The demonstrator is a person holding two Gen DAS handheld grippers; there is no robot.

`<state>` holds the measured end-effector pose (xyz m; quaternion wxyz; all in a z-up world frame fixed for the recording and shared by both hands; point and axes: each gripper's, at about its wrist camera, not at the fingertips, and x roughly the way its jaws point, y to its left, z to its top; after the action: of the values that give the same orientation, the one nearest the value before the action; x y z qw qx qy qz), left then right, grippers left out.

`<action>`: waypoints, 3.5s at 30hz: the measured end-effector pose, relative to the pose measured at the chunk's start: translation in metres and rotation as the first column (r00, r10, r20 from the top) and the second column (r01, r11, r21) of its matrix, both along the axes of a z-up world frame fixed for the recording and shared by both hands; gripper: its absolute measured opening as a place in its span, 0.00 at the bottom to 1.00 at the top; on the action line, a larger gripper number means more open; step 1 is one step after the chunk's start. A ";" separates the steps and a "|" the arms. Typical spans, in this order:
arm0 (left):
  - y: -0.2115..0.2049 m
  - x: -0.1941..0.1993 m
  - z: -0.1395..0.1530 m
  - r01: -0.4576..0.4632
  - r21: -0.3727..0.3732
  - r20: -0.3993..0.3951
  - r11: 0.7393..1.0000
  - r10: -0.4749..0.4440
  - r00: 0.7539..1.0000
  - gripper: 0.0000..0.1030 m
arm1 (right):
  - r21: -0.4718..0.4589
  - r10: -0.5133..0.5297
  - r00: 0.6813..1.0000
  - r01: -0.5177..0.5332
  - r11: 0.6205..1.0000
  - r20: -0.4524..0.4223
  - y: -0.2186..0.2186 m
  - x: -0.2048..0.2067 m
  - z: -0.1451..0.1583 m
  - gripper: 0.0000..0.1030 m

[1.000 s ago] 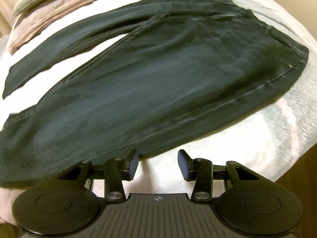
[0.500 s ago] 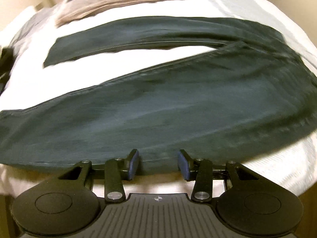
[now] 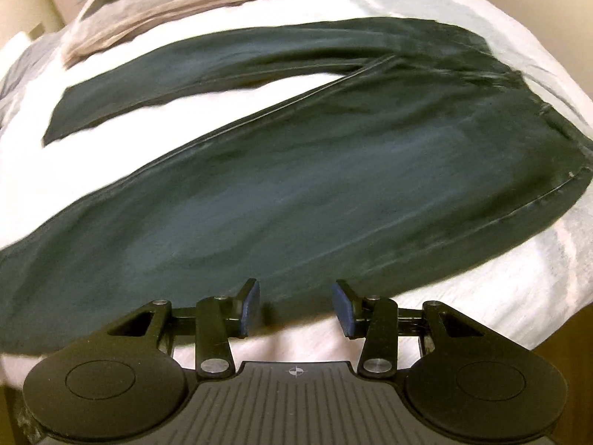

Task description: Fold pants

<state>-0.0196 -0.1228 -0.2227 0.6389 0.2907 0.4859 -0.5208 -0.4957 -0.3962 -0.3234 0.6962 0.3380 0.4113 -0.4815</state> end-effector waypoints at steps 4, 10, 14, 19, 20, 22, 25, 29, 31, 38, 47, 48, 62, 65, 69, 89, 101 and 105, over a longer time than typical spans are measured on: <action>-0.030 -0.020 -0.014 0.045 0.013 -0.024 0.999 -0.044 0.999 0.28 | -0.051 0.002 1.000 -0.002 0.999 -0.002 -0.040 -0.018 0.006 0.40; -0.068 -0.055 -0.023 0.078 0.042 -0.001 0.996 -0.078 0.997 0.29 | -0.150 -0.012 1.000 0.014 0.989 0.015 -0.133 -0.046 0.016 0.40; -0.095 -0.068 -0.023 0.074 0.057 0.029 0.996 -0.076 0.997 0.30 | -0.186 0.008 0.999 0.000 0.983 0.044 -0.206 -0.059 0.009 0.40; -0.132 -0.088 -0.023 0.048 0.083 0.059 0.995 -0.053 0.997 0.36 | -0.179 0.010 0.999 -0.002 0.984 0.046 -0.274 -0.072 -0.022 0.40; -0.140 -0.094 -0.024 0.047 0.087 0.062 0.995 -0.053 0.997 0.38 | -0.137 0.015 0.999 -0.009 0.991 0.044 -0.282 -0.074 -0.032 0.39; -0.150 -0.102 -0.026 0.051 0.095 0.062 0.994 -0.057 0.996 0.41 | -0.028 0.063 0.998 -0.062 0.998 0.033 -0.278 -0.073 -0.052 0.39; -0.166 -0.118 -0.030 0.068 0.104 0.056 0.992 -0.074 0.996 0.41 | -0.031 0.169 0.985 -0.170 0.985 -0.019 -0.250 -0.075 -0.061 0.39; -0.182 -0.133 -0.022 0.078 0.095 0.054 0.992 -0.083 0.995 0.41 | -0.026 0.109 0.992 -0.108 0.994 0.062 -0.246 -0.094 -0.039 0.40; -0.190 -0.139 -0.012 0.080 0.076 0.069 0.994 -0.085 0.994 0.41 | -0.041 0.121 0.991 -0.119 0.992 0.054 -0.239 -0.098 -0.018 0.42; -0.204 -0.139 0.035 0.023 0.001 0.093 1.000 -0.023 0.995 0.48 | 0.008 0.021 0.999 -0.021 1.000 0.043 -0.208 -0.113 0.049 0.63; -0.206 -0.135 0.079 0.019 -0.088 0.088 0.996 -0.011 0.996 0.69 | -0.007 -0.130 0.991 0.130 0.991 0.045 -0.130 -0.133 0.135 0.66; -0.204 -0.136 0.082 0.021 -0.093 0.089 0.995 -0.013 0.996 0.73 | -0.007 -0.132 0.990 0.133 0.991 0.042 -0.122 -0.133 0.142 0.66; -0.179 -0.174 0.137 -0.074 -0.157 0.149 0.985 0.098 0.984 0.98 | -0.007 0.079 0.997 -0.079 0.997 -0.023 -0.117 -0.145 0.179 0.67; -0.171 -0.193 0.145 -0.130 -0.166 0.150 0.978 0.155 0.976 0.98 | 0.015 0.142 0.990 -0.142 0.990 -0.011 -0.124 -0.158 0.179 0.67; -0.154 -0.223 0.149 -0.210 -0.154 0.146 0.966 0.232 0.962 0.99 | 0.036 0.213 0.977 -0.212 0.977 -0.010 -0.128 -0.172 0.175 0.67; -0.121 -0.306 0.125 -0.225 -0.025 0.126 0.974 0.226 0.966 0.99 | 0.083 0.257 0.967 -0.255 0.963 -0.006 -0.096 -0.181 0.165 0.67; -0.131 -0.338 0.121 -0.179 -0.030 0.103 0.983 0.182 0.978 0.99 | 0.080 0.247 0.967 -0.242 0.967 -0.058 -0.098 -0.207 0.160 0.67; -0.141 -0.350 0.117 -0.161 -0.033 0.090 0.986 0.164 0.982 0.99 | 0.080 0.231 0.971 -0.225 0.971 -0.069 -0.102 -0.220 0.161 0.67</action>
<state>-0.3694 -0.2638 -0.1052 0.7046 0.2657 0.4714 -0.4591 -0.7157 -0.4978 -0.1623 0.7180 0.2943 0.4910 -0.3961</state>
